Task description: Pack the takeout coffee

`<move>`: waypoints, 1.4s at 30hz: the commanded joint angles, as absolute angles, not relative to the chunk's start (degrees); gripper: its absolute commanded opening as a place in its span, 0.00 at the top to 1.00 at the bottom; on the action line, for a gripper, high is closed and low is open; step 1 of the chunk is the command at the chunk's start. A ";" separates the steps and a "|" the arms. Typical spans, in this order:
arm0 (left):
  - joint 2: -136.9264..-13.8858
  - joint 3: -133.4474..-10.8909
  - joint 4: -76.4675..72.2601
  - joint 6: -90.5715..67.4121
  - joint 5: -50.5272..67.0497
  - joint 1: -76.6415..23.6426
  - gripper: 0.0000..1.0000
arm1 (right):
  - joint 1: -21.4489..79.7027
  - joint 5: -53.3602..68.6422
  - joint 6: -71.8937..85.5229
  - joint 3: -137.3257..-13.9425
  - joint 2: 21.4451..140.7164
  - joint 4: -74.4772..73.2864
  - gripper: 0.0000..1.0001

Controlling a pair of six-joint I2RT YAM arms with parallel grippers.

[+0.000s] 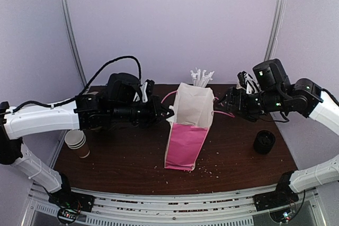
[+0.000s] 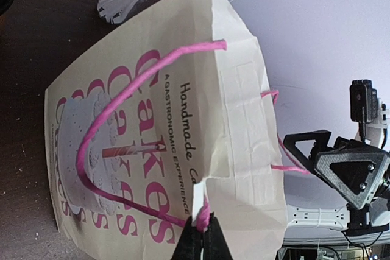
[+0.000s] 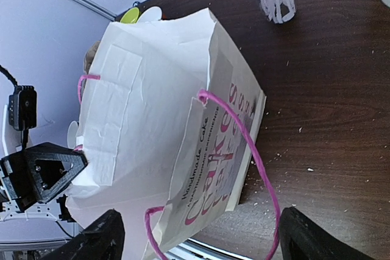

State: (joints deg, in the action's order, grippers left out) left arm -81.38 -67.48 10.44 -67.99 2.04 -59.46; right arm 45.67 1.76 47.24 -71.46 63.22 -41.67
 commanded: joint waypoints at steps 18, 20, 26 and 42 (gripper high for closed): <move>-77.23 -62.24 5.88 -70.90 -2.48 -59.68 1.00 | 46.43 4.94 52.97 -74.71 58.91 -44.54 0.15; -76.96 -61.87 5.72 -71.13 -2.86 -59.68 1.00 | 47.02 6.62 53.25 -73.41 58.85 -43.58 0.16; -76.82 -61.11 4.87 -71.15 -2.58 -59.68 1.00 | 49.41 6.20 52.51 -72.22 62.05 -40.00 0.18; -75.85 -59.53 4.00 -71.00 -2.47 -59.60 1.00 | 49.31 3.93 48.70 -73.50 71.24 -37.74 0.30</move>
